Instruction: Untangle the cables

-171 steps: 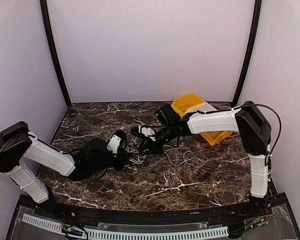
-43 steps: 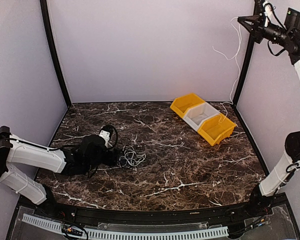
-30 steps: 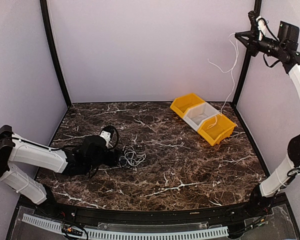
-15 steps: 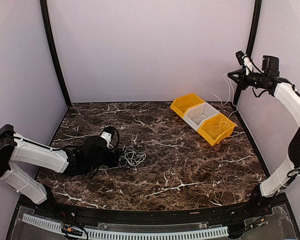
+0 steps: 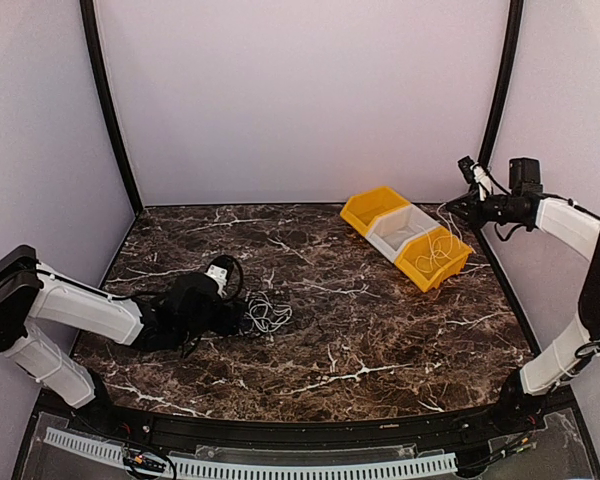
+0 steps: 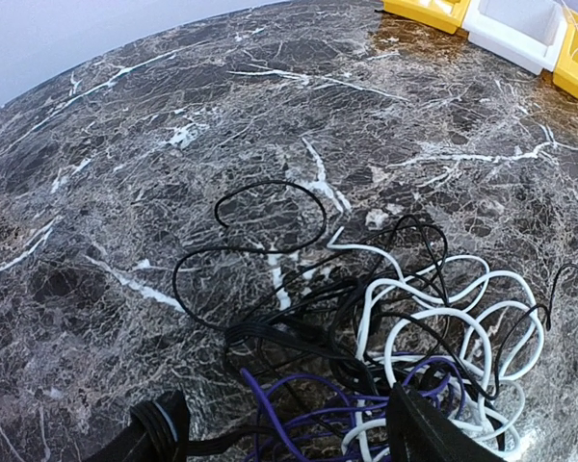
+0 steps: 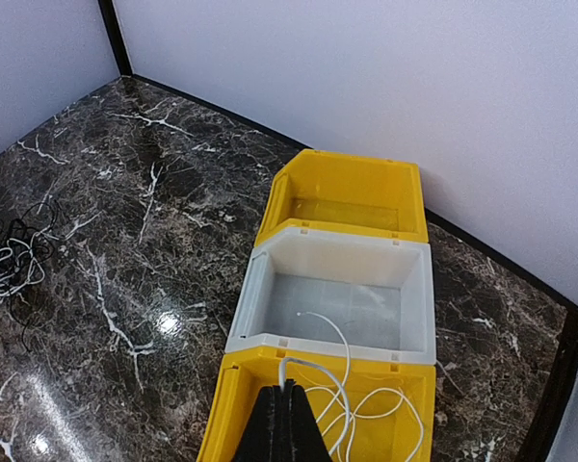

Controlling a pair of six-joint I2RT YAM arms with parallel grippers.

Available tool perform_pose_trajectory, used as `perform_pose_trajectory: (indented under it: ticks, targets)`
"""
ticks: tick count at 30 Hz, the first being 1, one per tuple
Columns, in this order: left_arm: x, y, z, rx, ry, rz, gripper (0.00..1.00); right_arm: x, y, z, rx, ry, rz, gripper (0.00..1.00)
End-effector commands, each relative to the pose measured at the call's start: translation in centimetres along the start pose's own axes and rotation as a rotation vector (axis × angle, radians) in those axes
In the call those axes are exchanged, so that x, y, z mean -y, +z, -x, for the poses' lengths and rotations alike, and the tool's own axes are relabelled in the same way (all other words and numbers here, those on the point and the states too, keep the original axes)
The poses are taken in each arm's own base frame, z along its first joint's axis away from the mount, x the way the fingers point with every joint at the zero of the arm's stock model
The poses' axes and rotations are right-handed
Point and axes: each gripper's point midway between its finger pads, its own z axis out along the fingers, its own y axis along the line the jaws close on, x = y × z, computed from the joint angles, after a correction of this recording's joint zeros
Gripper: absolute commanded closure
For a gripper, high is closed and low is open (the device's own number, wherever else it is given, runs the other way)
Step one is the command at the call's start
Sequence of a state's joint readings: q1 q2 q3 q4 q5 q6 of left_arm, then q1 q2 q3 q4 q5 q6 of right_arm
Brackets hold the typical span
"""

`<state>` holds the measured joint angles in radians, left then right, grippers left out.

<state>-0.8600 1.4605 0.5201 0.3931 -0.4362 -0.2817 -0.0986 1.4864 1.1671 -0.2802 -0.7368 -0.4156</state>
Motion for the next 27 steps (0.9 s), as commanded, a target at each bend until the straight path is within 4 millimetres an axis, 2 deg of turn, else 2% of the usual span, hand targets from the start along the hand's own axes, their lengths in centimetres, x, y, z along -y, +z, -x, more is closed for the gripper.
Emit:
perform_pose_trajectory:
  ticks: [1, 10, 16, 22, 25, 27]
  targets:
    - [0.6, 0.5, 1.4, 0.029, -0.001, -0.017, 0.27, -0.4, 0.0, -0.6, 0.008, -0.031, 0.009, 1.0]
    - [0.9, 0.9, 1.1, 0.015, 0.006, -0.022, 0.27, 0.2, 2.7, -5.5, -0.105, 0.069, 0.054, 1.0]
    - [0.8, 0.8, 0.8, 0.007, -0.002, -0.02, 0.27, 0.8, 4.5, -7.1, -0.15, 0.124, 0.081, 1.0]
    - [0.8, 0.8, 0.6, 0.004, -0.013, -0.021, 0.28, -0.1, 6.4, -7.1, -0.176, 0.124, 0.114, 1.0]
    - [0.9, 0.9, 0.7, 0.002, -0.014, -0.027, 0.28, -1.2, 7.1, -6.3, -0.172, 0.102, 0.14, 1.0]
    - [1.0, 1.0, 0.7, 0.003, -0.014, -0.028, 0.28, -3.2, 7.8, -5.4, -0.164, 0.073, 0.198, 1.0]
